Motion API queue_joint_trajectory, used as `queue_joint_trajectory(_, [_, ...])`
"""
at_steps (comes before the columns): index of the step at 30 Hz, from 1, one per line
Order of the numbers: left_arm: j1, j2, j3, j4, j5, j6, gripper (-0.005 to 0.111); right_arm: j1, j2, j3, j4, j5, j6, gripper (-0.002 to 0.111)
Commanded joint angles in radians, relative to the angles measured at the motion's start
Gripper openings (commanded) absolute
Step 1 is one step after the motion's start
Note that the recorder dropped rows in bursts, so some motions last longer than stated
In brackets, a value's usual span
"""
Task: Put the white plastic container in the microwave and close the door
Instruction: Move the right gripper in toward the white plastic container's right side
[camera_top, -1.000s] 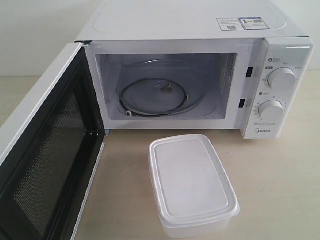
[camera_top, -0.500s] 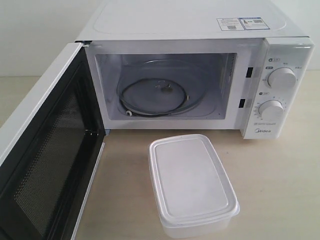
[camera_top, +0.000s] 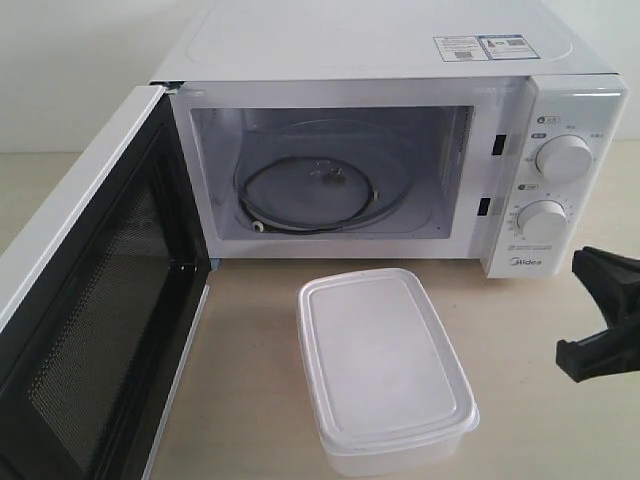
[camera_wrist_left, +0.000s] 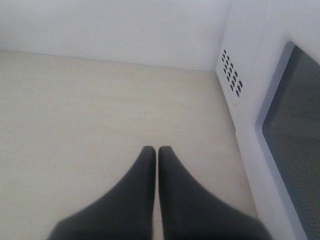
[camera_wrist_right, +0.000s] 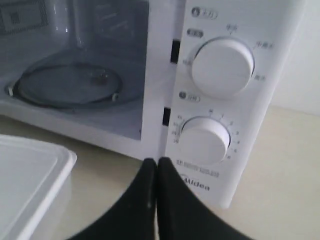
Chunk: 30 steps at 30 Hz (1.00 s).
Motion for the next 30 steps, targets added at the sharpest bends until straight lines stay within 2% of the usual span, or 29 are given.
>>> queue_joint_trajectory(1, [0.002,-0.004,0.004,0.002,0.000,-0.004,0.004,-0.001,0.128,-0.033,-0.021,-0.032,0.005,0.000])
queue_joint_trajectory(3, [0.002,-0.004,0.004,0.002,0.000,-0.004,0.004,-0.001,0.180,-0.055,-0.043,-0.060,0.091,0.000])
queue_joint_trajectory(6, [0.002,-0.004,0.004,0.002,0.000,-0.004,0.004,-0.001,0.217,-0.085,-0.137,-0.092,0.319,0.000])
queue_joint_trajectory(12, [0.002,-0.004,0.004,0.002,0.000,-0.004,0.004,-0.004,0.218,-0.125,-0.227,-0.038,0.722,0.000])
queue_joint_trajectory(14, [0.002,-0.004,0.004,0.002,0.000,-0.004,0.004,-0.004,0.218,-0.162,-0.345,0.075,0.867,0.000])
queue_joint_trajectory(16, [0.002,-0.004,0.004,0.002,0.000,-0.004,0.004,-0.004,0.218,-0.230,-0.591,0.179,0.975,0.000])
queue_joint_trajectory(17, [0.002,-0.004,0.004,0.002,0.000,-0.004,0.004,-0.004,0.218,-0.263,-0.720,0.201,1.045,0.000])
queue_joint_trajectory(20, [0.002,-0.004,0.004,0.002,0.000,-0.004,0.004,-0.004,0.218,-0.345,-0.918,0.211,1.245,0.000])
queue_joint_trajectory(26, [0.002,-0.004,0.004,0.002,0.000,-0.004,0.004,-0.004,0.218,-0.448,-1.146,0.211,1.439,0.000])
queue_joint_trajectory(30, [0.002,-0.004,0.004,0.002,0.000,-0.004,0.004,-0.032,0.218,-0.459,-1.193,0.211,1.463,0.000])
